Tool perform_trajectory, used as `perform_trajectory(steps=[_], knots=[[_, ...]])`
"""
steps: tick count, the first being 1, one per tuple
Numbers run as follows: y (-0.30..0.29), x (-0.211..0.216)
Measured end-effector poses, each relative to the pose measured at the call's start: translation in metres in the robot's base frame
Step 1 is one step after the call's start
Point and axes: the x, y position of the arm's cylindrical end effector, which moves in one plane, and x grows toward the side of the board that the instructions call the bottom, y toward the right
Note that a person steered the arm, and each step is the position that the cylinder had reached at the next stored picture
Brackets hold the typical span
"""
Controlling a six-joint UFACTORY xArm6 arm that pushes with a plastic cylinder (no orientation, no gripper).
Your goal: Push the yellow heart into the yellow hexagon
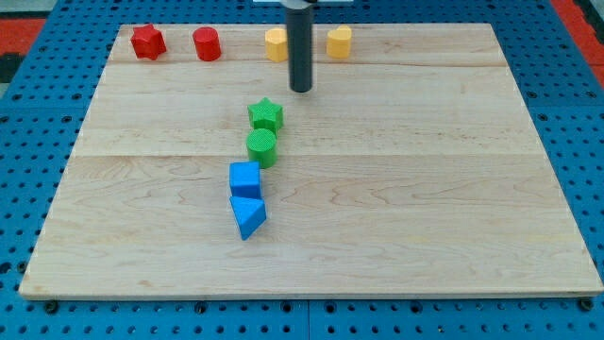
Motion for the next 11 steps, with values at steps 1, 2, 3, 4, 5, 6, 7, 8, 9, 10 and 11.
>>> perform_trajectory(steps=[1, 2, 3, 4, 5, 6, 7, 8, 9, 10, 11], knots=[[0.050, -0.014], [0.081, -0.044], [0.100, -0.086], [0.096, -0.108], [0.072, -0.128], [0.015, -0.119], [-0.034, -0.117], [0.006, -0.120], [0.075, -0.121], [0.112, -0.093], [0.068, -0.087]])
